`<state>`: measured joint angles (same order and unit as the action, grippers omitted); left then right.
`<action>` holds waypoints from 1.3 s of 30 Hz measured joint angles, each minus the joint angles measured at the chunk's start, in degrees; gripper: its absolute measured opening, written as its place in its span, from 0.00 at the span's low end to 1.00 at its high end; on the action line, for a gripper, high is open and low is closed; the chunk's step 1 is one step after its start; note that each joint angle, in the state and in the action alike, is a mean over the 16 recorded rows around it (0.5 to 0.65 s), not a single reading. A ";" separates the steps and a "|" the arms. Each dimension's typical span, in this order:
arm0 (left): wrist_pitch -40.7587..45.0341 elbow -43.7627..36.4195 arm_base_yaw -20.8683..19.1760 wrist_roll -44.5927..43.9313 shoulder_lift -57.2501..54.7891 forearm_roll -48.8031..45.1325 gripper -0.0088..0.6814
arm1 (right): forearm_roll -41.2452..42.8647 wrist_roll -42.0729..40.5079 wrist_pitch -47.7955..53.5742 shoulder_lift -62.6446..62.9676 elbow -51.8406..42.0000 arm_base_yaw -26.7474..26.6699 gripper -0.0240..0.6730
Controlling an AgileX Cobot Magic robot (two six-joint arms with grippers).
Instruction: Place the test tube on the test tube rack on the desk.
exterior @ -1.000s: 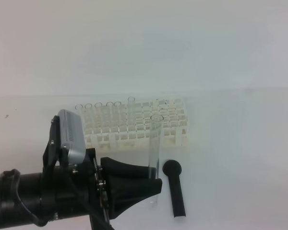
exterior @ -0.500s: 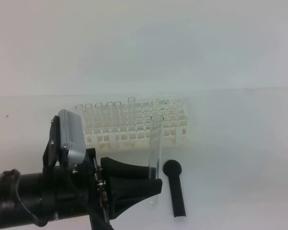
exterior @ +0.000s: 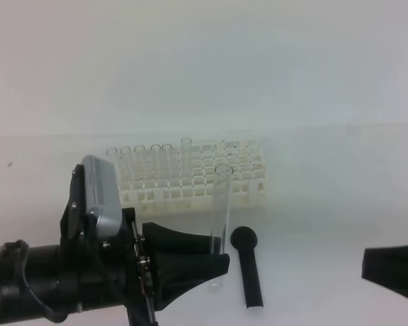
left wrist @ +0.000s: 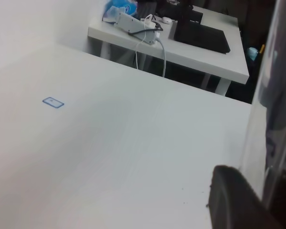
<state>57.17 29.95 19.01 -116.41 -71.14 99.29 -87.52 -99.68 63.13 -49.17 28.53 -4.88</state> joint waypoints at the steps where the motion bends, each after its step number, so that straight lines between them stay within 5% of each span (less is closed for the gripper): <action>1: -0.07 0.00 0.00 -0.10 0.00 0.00 0.17 | -0.51 -0.75 0.27 -0.77 0.59 -0.53 0.03; 14: -1.09 0.01 0.00 -4.43 -2.49 1.67 0.17 | -5.89 -4.27 -4.63 -9.72 7.55 -10.12 0.07; 39: 9.09 2.04 -0.38 -12.04 -13.21 0.83 0.17 | -8.64 -4.60 -12.09 -19.89 10.32 -16.02 0.41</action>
<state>66.26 31.99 18.63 -128.45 -84.35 100.12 -96.17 -104.28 51.04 -69.07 38.85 -20.90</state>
